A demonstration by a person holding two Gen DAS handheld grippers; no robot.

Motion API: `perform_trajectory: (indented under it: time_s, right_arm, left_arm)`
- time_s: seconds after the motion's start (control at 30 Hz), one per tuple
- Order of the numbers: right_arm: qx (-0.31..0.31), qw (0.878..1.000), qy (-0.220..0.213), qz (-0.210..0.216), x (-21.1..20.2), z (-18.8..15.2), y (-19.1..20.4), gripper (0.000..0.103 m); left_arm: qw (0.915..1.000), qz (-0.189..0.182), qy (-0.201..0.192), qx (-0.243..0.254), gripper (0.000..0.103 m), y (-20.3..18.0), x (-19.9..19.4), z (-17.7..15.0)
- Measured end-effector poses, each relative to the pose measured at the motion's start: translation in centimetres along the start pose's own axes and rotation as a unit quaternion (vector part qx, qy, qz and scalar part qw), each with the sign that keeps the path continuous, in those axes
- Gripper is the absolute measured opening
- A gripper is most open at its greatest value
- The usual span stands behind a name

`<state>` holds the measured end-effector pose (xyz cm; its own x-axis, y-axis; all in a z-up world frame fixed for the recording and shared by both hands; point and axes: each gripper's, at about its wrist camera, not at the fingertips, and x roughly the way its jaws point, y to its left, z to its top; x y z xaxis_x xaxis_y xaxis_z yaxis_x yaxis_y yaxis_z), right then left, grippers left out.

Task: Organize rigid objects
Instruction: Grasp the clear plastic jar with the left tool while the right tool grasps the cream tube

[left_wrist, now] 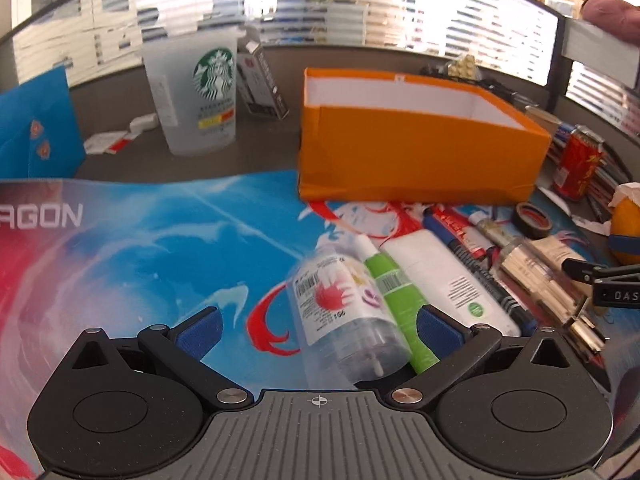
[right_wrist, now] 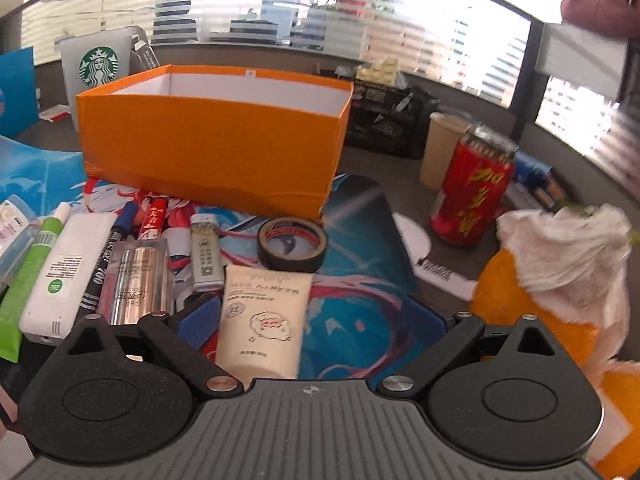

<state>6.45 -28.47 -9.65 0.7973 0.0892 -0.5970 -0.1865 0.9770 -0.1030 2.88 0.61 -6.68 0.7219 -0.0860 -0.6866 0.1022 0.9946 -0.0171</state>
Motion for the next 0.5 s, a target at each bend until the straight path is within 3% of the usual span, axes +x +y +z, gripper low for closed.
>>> perform_trajectory:
  time_s: [0.07,0.23,0.37,0.43,0.5]
  right_arm:
    - [0.008,1.0,0.007,0.01,0.5,-0.2,0.0,0.092]
    - [0.041,0.998,0.017,0.045,1.3,-0.9,-0.5,0.074]
    - [0.059,0.996,0.022,0.062,1.6,-1.0,-0.9,0.071]
    - [0.057,0.996,0.02,0.063,1.5,-1.0,-0.9,0.071]
    - [0.057,0.996,0.021,0.062,1.5,-1.0,-0.9,0.071]
  left_arm:
    - [0.9998,0.015,-0.001,-0.009,0.103,0.1,0.7,0.0]
    - [0.9999,-0.011,-0.001,-0.001,0.102,-0.7,1.8,-0.2]
    - [0.9993,-0.03,0.021,0.001,0.102,-1.0,3.5,-0.4]
    - [0.9981,-0.049,0.016,-0.032,0.101,-0.1,4.1,-0.5]
    - [0.9987,-0.04,0.009,-0.03,0.101,0.0,4.3,-0.3]
